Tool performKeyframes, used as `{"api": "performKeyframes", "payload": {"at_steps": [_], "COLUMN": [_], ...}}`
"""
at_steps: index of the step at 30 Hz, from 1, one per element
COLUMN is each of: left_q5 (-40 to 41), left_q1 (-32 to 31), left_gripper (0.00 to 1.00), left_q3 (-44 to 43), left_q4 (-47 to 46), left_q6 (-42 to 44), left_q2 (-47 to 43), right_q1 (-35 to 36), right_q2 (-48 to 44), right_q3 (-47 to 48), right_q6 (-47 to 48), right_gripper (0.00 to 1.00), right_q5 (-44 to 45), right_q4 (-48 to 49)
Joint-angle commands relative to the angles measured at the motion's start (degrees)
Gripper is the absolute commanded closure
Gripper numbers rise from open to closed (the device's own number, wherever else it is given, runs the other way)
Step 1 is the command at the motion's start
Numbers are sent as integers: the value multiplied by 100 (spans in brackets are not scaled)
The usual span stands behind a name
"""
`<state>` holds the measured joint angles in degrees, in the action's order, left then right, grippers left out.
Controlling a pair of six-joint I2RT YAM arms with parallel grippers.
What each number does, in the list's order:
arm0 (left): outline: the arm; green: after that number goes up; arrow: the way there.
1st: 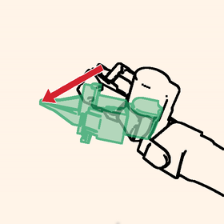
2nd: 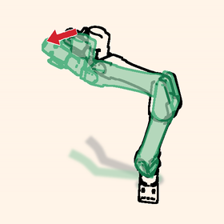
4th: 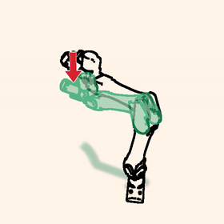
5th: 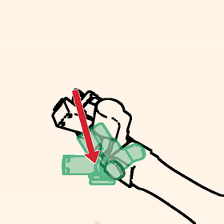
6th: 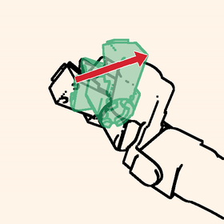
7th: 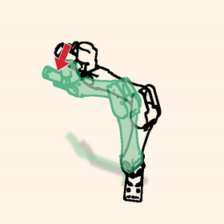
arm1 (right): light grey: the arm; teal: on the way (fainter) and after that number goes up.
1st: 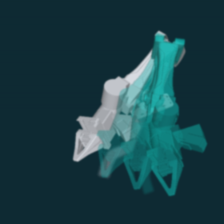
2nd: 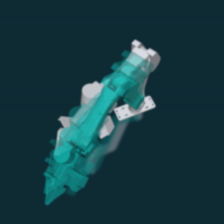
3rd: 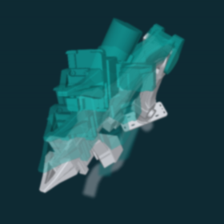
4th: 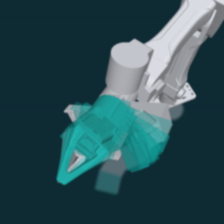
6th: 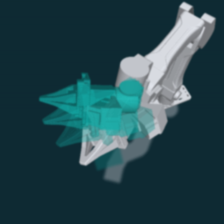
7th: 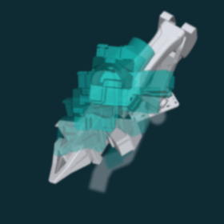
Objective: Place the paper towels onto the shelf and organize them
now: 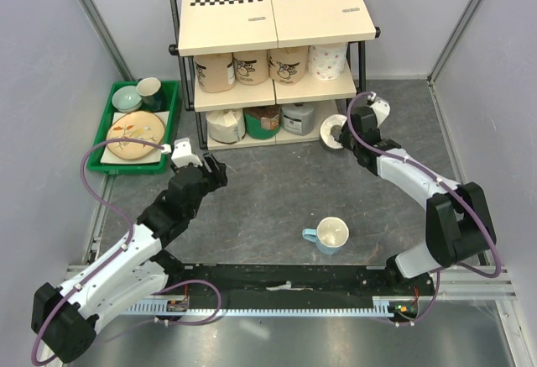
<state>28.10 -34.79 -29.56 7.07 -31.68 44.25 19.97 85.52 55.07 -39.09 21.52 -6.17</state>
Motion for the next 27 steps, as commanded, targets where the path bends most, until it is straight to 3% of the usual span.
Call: {"api": "performKeyframes", "payload": {"at_steps": [1,27], "left_q5": [117,117], "left_q1": [7,7], "left_gripper": [28,27], "left_q3": [21,21], "left_q4": [-250,-276], "left_q6": [-5,-31], "left_q2": [13,49], "right_q1": [-142,-617], "right_q2": [202,1055], "right_q3": [487,935], "right_q6": [-55,-310], "right_gripper": [65,64], "right_q5": [-253,-912], "right_q4": [968,1822]}}
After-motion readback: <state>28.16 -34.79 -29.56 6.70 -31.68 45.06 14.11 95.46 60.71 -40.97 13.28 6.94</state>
